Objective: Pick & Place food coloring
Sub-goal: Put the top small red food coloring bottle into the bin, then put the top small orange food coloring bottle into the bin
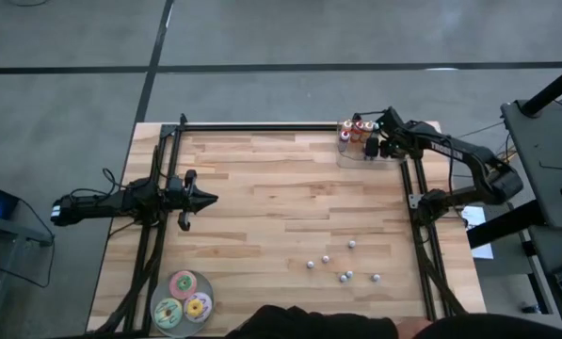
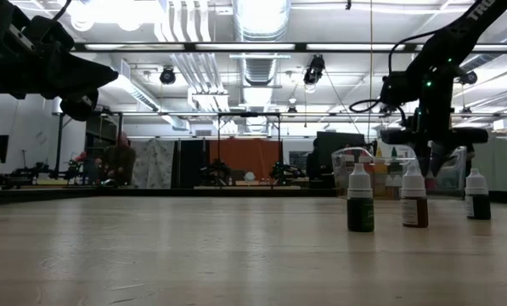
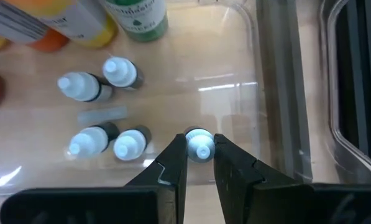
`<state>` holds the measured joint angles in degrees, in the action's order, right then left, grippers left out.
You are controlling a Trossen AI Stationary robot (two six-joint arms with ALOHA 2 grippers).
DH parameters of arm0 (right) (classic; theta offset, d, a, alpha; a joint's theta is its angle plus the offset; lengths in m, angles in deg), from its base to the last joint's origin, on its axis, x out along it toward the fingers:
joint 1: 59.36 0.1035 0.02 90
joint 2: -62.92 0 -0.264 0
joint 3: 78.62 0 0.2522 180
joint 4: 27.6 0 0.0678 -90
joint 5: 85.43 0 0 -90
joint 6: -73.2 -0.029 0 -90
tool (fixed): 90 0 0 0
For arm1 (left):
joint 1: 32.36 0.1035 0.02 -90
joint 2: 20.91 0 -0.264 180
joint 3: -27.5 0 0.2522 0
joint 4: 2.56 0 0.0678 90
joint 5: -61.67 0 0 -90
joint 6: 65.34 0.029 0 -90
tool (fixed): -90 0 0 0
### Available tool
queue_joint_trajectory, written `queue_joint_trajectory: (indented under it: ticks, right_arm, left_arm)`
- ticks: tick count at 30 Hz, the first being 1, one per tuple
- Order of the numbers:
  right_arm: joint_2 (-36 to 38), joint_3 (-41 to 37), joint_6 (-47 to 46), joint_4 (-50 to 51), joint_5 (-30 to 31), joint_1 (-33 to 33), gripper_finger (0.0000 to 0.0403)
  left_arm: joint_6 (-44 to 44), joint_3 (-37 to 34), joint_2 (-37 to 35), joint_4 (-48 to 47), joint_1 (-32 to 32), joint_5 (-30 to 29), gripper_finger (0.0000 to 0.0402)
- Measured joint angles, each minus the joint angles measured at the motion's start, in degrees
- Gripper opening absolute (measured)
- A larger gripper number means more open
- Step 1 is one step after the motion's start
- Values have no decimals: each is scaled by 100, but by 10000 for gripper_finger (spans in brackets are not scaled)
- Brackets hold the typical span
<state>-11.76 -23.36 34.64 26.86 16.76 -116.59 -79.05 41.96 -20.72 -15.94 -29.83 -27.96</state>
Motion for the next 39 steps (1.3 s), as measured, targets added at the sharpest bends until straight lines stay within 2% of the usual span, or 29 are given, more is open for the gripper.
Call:
queue_joint_trajectory:
  ticks: [18, 29, 39]
  right_arm:
    - [-199, -13, 105, 47, -26, 0, 56]
    - [-197, -13, 107, 43, -42, 0, 110]
    - [-4, -15, 167, 52, -176, -2, 127]
  left_arm:
    - [1, 0, 0, 2, 0, 0, 0]
    - [1, -1, 1, 2, 0, 1, 0]
    - [1, -1, 1, 1, 0, 0, 0]
